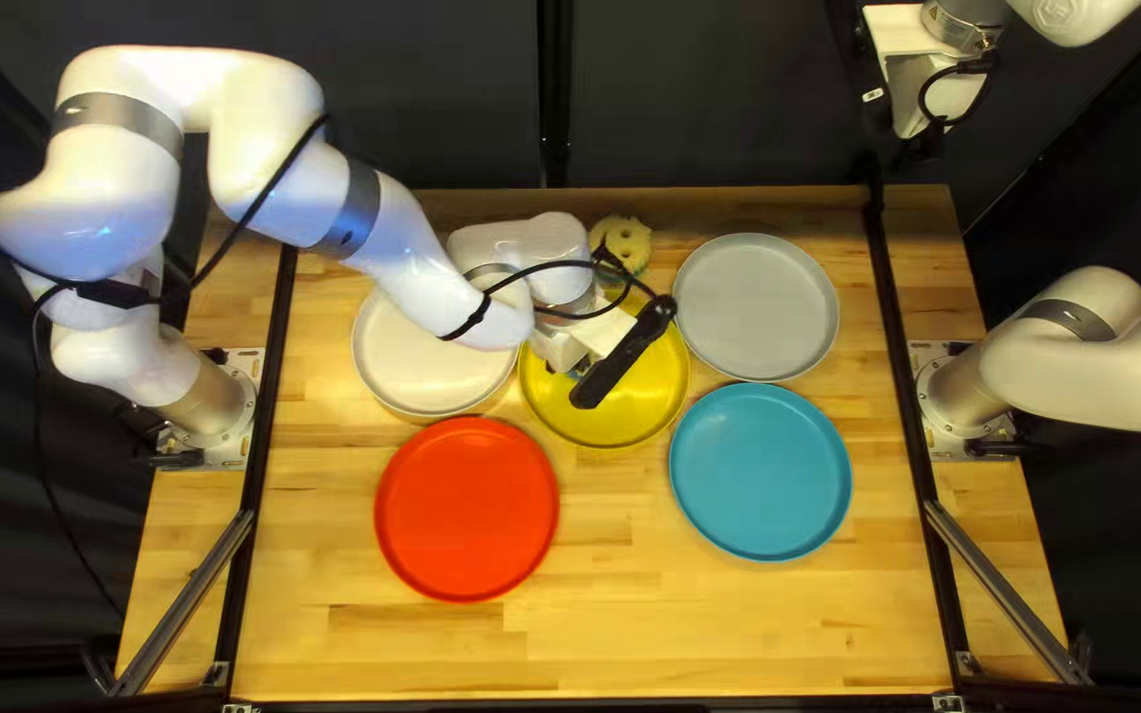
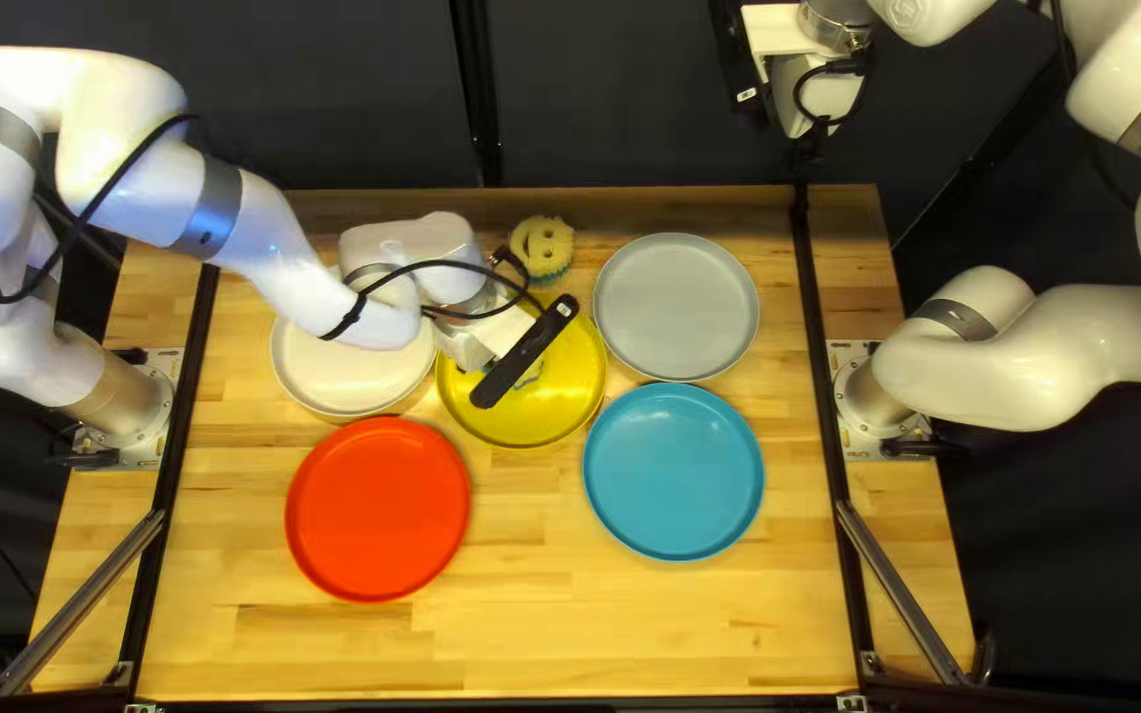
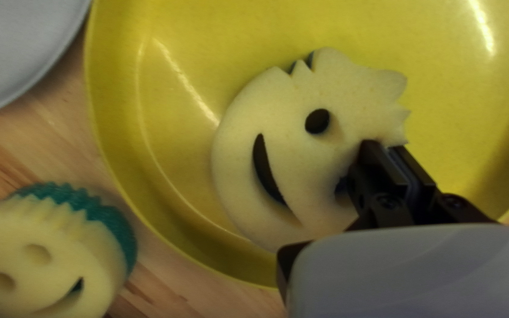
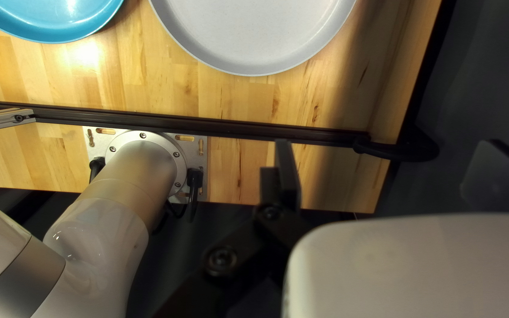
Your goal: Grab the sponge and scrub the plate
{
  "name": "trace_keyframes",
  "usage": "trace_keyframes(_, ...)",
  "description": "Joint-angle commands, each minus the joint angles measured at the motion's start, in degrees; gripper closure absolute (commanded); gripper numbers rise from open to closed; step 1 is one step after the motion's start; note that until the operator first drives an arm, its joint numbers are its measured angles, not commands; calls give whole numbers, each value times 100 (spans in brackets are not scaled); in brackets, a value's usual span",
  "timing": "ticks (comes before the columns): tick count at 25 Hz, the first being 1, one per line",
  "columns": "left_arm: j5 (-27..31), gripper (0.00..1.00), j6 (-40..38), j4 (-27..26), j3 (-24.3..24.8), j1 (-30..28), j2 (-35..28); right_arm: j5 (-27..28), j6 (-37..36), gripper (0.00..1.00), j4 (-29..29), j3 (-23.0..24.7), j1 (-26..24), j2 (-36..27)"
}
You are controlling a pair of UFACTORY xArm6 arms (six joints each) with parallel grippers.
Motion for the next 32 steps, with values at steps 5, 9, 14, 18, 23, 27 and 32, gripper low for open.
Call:
trace_keyframes(5, 278, 100, -56, 121, -848, 27, 471, 0, 0, 0, 0, 0, 0, 0)
trace_keyframes(9, 482, 100, 62, 169, -1686, 107, 1029, 0, 0, 0, 0, 0, 0, 0)
trace_keyframes(14, 600, 100, 124, 215, -2131, 112, 1280, 0, 0, 0, 0, 0, 0, 0)
trace_keyframes(18, 479, 100, 132, 180, -1853, 39, 1124, 0, 0, 0, 0, 0, 0, 0)
trace_keyframes(23, 317, 100, 75, 135, -1267, -89, 759, 0, 0, 0, 0, 0, 0, 0)
trace_keyframes(27, 172, 100, -44, 126, -666, -167, 364, 0, 0, 0, 0, 0, 0, 0)
trace_keyframes(32, 48, 100, -243, 131, -30, -268, -66, 0, 0, 0, 0, 0, 0, 0)
